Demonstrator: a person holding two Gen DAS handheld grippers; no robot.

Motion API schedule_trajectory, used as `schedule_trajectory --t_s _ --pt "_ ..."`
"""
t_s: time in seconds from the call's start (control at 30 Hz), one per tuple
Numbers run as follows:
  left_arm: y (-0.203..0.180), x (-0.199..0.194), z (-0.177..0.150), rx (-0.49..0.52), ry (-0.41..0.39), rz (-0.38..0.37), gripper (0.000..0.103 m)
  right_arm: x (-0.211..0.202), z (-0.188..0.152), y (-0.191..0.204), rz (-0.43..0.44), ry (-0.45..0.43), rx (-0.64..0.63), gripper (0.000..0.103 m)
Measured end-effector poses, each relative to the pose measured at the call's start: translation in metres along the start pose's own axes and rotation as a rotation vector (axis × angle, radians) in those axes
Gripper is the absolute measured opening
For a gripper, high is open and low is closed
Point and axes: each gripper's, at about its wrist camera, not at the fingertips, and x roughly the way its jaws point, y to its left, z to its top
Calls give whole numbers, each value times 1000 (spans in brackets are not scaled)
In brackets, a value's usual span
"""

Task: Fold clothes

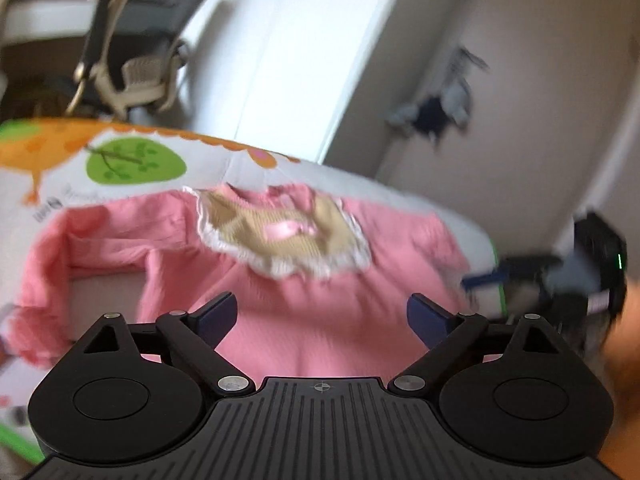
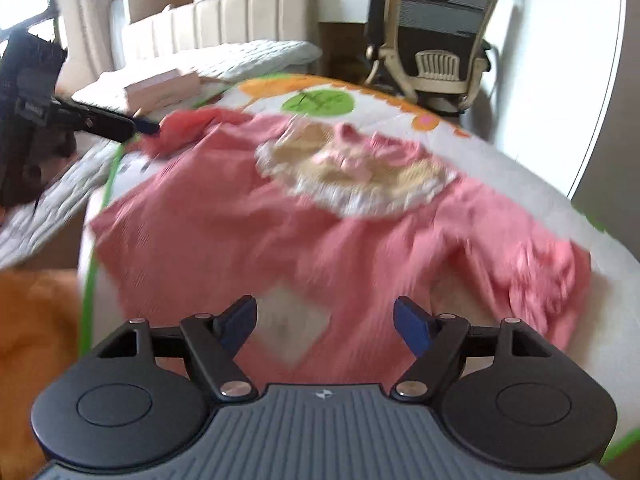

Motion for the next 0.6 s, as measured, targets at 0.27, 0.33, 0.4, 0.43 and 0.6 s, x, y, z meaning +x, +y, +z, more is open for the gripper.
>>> schedule_trajectory --t_s 0.27,0.33,0.4,0.43,0.6 --pt "21 64 -19 -97 117 -21 96 75 25 -22 -57 -48 146 76" --pt "27 58 -29 -98 134 -20 96 84 17 -27 -86 -43 157 76" --pt "32 45 -32 -111 134 -20 96 88 5 -28 -102 -60 150 77" --pt "35 37 -32 -128 125 -13 96 88 2 -28 -106 -69 146 79" --pt "46 0 -14 -51 -121 427 96 89 1 -25 -107 -71 122 89"
